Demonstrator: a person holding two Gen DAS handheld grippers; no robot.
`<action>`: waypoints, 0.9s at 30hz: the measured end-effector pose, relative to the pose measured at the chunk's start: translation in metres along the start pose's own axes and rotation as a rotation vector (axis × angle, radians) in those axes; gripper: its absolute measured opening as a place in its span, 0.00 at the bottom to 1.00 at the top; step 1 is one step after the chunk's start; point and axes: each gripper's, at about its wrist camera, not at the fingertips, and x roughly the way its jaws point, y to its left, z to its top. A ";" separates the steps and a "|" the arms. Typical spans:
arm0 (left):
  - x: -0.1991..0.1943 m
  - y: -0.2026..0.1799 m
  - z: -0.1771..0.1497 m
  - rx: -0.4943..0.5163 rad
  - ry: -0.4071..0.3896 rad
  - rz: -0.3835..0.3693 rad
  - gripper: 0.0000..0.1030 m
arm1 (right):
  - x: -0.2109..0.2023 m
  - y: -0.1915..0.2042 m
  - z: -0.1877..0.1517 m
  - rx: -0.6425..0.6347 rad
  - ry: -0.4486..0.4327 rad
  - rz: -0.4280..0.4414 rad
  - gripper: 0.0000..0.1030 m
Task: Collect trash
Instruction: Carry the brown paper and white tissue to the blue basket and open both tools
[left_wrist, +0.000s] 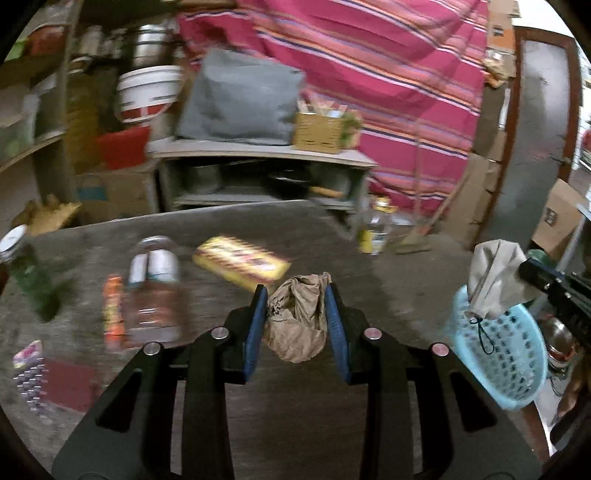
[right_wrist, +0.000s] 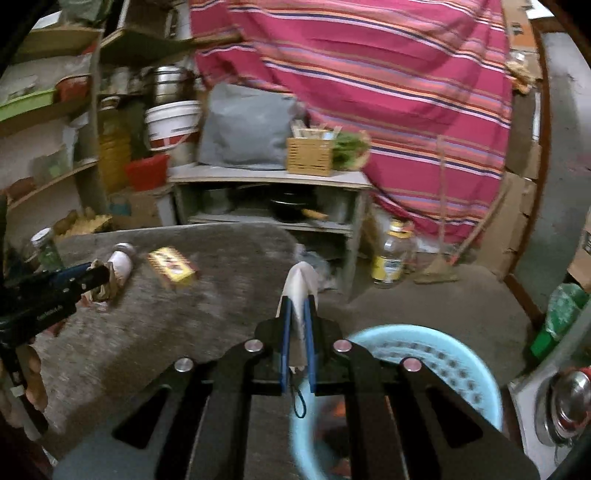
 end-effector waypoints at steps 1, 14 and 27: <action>0.004 -0.017 0.000 0.016 0.000 -0.016 0.30 | -0.003 -0.014 -0.003 0.012 0.003 -0.007 0.07; 0.033 -0.155 -0.023 0.139 0.055 -0.163 0.30 | -0.010 -0.126 -0.038 0.138 0.054 -0.087 0.07; 0.057 -0.228 -0.024 0.176 0.108 -0.257 0.40 | -0.012 -0.145 -0.045 0.187 0.047 -0.106 0.07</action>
